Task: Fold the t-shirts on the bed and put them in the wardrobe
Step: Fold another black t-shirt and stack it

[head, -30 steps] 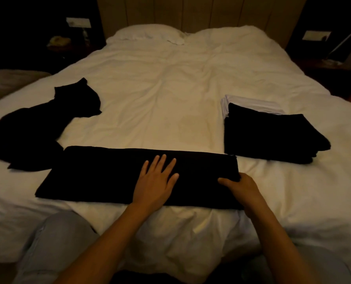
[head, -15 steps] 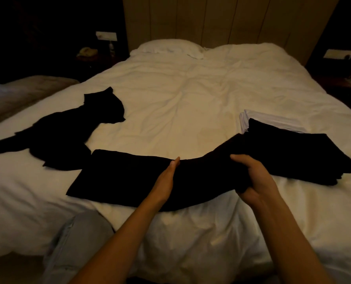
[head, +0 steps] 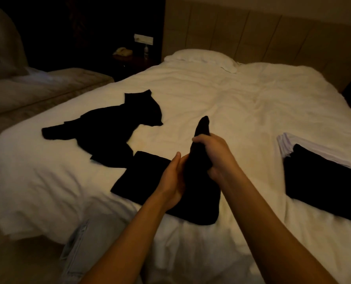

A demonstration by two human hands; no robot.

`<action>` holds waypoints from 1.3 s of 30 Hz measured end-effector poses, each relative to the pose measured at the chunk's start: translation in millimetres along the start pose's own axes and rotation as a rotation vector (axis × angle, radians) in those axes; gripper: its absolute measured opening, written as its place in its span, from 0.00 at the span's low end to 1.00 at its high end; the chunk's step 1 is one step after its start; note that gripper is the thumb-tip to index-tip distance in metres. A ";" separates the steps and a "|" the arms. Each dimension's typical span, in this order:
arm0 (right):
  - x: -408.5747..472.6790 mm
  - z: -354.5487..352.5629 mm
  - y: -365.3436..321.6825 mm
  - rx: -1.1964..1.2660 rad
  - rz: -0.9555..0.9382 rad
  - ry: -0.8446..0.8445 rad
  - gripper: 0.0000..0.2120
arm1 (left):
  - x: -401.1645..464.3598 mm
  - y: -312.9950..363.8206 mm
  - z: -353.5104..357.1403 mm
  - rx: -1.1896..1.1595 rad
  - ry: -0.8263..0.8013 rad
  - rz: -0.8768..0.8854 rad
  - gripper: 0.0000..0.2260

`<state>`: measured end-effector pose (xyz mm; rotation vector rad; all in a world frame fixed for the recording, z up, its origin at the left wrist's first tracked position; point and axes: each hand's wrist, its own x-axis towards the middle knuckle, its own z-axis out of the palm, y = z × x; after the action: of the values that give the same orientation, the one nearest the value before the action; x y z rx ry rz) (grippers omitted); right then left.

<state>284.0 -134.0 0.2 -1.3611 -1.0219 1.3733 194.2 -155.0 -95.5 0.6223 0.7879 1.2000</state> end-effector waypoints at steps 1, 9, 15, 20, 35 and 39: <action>3.7 13.5 5.0 -0.033 0.005 -0.020 0.15 | -3.2 5.2 -5.0 -0.033 -0.005 0.006 0.23; 22.6 96.5 43.4 -0.215 0.025 -0.120 0.10 | -15.2 43.0 -73.4 -0.249 0.098 0.012 0.25; 27.8 129.6 77.5 -0.359 0.069 -0.222 0.16 | -25.1 63.2 -124.1 -0.120 0.187 -0.036 0.26; 18.0 125.2 80.4 -0.428 0.062 -0.217 0.08 | -30.9 68.7 -136.5 -0.052 0.246 -0.050 0.23; 27.9 11.3 139.6 -1.436 -0.435 0.072 0.42 | -35.4 59.7 -159.6 1.192 0.637 0.238 0.11; 20.5 8.2 137.8 -1.270 -0.416 0.241 0.29 | -33.0 56.8 -146.1 1.171 0.570 0.234 0.17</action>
<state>269.1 -145.9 -138.1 -1.9213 -1.9877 0.1129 38.7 -170.2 -130.8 1.3649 1.9869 1.0452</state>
